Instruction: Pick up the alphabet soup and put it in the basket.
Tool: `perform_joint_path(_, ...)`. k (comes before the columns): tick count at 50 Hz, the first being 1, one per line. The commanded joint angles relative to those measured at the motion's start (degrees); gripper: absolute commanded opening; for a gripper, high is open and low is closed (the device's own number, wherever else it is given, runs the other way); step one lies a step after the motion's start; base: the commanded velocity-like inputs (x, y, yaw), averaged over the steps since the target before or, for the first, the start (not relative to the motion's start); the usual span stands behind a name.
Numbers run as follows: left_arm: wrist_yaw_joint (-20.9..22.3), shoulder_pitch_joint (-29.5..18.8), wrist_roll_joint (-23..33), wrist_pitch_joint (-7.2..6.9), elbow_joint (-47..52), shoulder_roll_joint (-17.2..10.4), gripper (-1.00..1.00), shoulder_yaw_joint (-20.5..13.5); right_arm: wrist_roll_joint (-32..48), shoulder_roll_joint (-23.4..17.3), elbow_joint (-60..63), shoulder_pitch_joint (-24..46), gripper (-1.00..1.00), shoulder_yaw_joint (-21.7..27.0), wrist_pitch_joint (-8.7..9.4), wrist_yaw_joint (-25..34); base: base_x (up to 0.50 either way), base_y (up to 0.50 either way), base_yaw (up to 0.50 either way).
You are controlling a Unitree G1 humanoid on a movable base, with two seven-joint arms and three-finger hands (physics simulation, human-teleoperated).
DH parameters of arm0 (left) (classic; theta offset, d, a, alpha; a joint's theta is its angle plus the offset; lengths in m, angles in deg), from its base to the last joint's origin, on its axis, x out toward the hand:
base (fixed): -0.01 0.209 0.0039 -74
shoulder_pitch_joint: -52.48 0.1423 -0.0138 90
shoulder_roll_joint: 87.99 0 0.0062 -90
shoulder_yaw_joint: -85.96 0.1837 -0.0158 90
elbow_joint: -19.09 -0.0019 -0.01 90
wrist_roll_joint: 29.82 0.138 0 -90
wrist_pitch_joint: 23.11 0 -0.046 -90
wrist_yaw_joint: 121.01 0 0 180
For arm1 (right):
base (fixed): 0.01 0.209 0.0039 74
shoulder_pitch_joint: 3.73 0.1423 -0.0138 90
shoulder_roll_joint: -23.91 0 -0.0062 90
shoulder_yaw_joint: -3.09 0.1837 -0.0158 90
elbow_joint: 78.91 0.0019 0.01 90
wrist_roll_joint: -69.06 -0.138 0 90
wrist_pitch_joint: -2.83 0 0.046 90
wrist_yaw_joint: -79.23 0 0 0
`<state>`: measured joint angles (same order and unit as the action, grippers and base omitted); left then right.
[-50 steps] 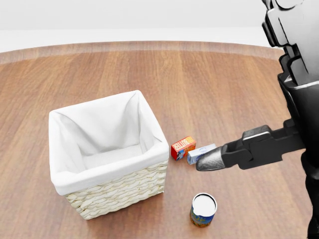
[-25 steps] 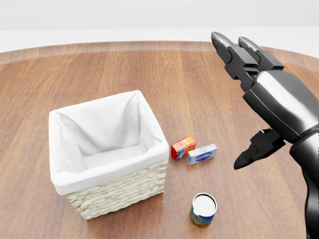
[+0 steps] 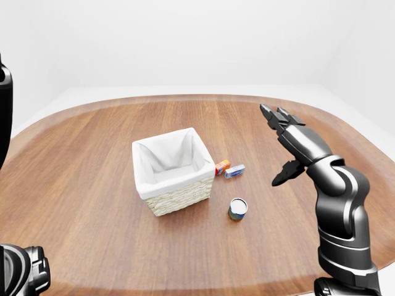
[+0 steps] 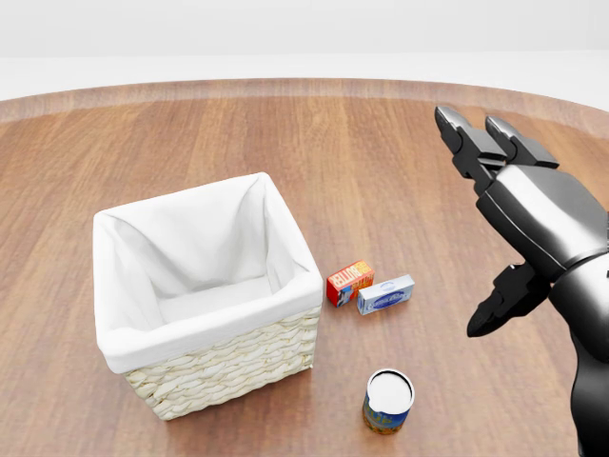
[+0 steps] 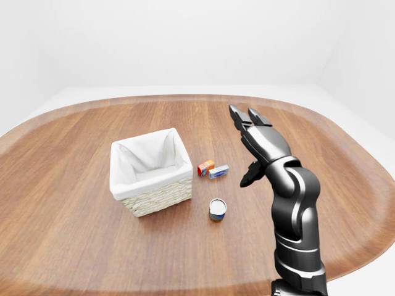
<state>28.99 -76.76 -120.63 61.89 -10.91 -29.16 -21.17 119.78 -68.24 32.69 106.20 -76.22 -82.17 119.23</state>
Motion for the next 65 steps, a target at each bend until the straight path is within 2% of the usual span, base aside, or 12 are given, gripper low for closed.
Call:
perform_joint_path(1, 0.00, 0.33, 0.41, 0.00, 0.00, 0.05, 1.00, -0.02, 2.06, 1.37, -2.71, -2.46, 1.00, -0.20, 0.00, 0.00, 0.00, 0.00, 0.00)
perform_joint_path(9, 0.00, 1.11, -0.07, 0.00, 0.00, -0.43, 1.00, -1.41, 2.87, 2.54, -7.85, -4.59, 1.00, -1.16, 0.00, -5.08, 0.00, 0.00, 0.00)
perform_joint_path(15, 0.00, 1.55, 0.63, 0.00, 0.00, -0.82, 1.00, -0.52, 3.27, 3.40, -11.97, -6.39, 1.00, -1.90, 0.00, -8.91, 0.00, 0.00, 0.00)
perform_joint_path(18, 0.00, 2.58, 0.64, 0.00, 0.00, -1.30, 1.00, -1.86, 4.73, 2.94, -15.21, -7.46, 1.00, -2.38, 0.00, -11.86, 0.00, 0.00, 0.00)
perform_joint_path(26, 0.00, 1.73, 0.04, 0.00, 0.00, -1.34, 1.00, -0.98, 7.55, 3.47, -17.32, -8.79, 1.00, -2.81, -0.44, -13.37, 0.00, 0.00, 0.00)
perform_joint_path(30, 0.00, 1.78, 0.56, 0.00, 0.00, -0.98, 1.00, -0.85, 9.72, 2.96, -19.83, -9.41, 1.00, -3.34, -2.01, -15.43, 0.00, 0.00, 0.00)
perform_joint_path(31, 0.00, 1.71, 0.65, 0.00, 0.00, -0.93, 1.00, -0.69, 11.71, 2.10, -21.43, -9.54, 1.00, -3.90, -3.54, -17.37, 0.00, 0.00, 0.00)
perform_joint_path(34, 0.00, 1.34, -0.09, 0.00, 0.00, -1.02, 1.00, -0.73, 15.55, 1.42, -22.87, -9.69, 1.00, -4.32, -5.99, -19.97, 0.00, 0.00, 0.00)
perform_joint_path(42, 0.00, 1.29, -0.23, 0.00, 0.00, -0.91, 1.00, -0.79, 21.10, 1.95, -25.16, -9.78, 1.00, -4.87, -8.46, -23.48, 0.00, 0.00, 0.00)
perform_joint_path(47, 0.00, 1.90, 1.41, 0.00, 0.00, -0.49, 1.00, -0.54, 22.01, 2.31, -26.71, -9.67, 1.00, -4.84, -9.00, -24.62, 0.00, 0.00, 0.00)
perform_joint_path(51, 0.00, 1.48, -0.11, 0.00, 0.00, -1.13, 1.00, -0.76, 22.30, 2.95, -27.00, -9.95, 1.00, -5.05, -8.78, -24.77, 0.00, 0.00, 0.00)
perform_joint_path(65, 0.00, 0.72, 0.67, 0.00, 0.00, -0.09, 1.00, 0.35, 22.83, 4.00, -33.29, -10.15, 1.00, -7.20, -9.11, -29.87, 0.00, 0.00, 0.00)
